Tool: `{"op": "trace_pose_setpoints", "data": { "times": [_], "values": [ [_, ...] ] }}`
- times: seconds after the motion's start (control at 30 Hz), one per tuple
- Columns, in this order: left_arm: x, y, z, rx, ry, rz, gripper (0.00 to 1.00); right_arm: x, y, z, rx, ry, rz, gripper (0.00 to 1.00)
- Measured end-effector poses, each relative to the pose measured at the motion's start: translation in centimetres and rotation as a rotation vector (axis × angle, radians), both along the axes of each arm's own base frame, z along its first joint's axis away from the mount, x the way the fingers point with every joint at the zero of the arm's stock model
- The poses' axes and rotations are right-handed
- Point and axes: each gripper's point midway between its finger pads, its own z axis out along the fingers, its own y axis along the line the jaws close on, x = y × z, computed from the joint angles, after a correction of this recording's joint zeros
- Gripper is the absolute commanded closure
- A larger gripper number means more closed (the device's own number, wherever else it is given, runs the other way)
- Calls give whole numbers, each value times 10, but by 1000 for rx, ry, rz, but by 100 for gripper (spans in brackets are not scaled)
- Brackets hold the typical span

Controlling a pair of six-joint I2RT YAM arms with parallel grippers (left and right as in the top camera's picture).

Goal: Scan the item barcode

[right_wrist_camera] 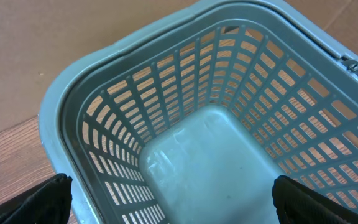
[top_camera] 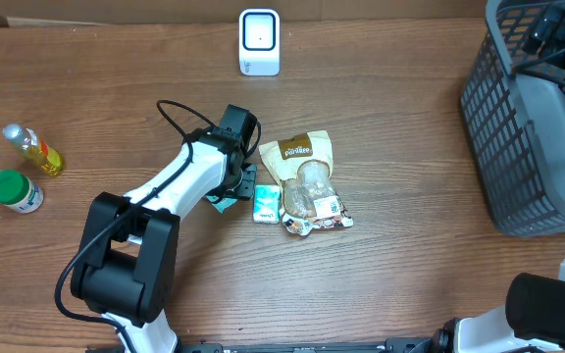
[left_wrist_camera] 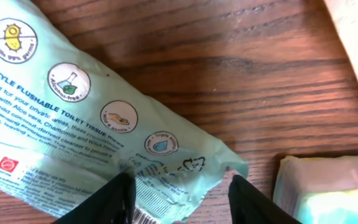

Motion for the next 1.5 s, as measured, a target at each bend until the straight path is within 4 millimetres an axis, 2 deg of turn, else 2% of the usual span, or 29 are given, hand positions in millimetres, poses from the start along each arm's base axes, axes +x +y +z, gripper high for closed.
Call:
{"op": "trace_pose_setpoints", "data": {
  "times": [0.1,0.23,0.27,0.37,0.47,0.57,0.77,1.1,1.13,1.23,1.5],
  "values": [
    [-2,1,5,8,20,0,45,0,0,0,1,0,0,0],
    [7,-1,29,10,23,2,47,0,0,0,0,0,0,0],
    [10,-2,35,8,18,2,49,0,0,0,0,0,0,0],
    [19,-5,53,7,-3,5,64,0,0,0,0,0,1,0],
    [16,2,56,44,8,8,76,0,0,0,1,0,0,0],
    [10,13,54,102,24,16,81,0,0,0,0,0,0,0],
    [-4,28,36,169,57,20,78,0,0,0,1,0,0,0],
    [-14,33,0,173,37,33,77,0,0,0,1,0,0,0],
    [-13,33,-1,173,33,35,75,0,0,0,1,0,0,0],
    [-13,35,0,180,25,37,56,0,0,0,0,0,0,0],
    [-13,31,5,142,44,52,50,0,0,0,1,0,0,0]
  ]
}}
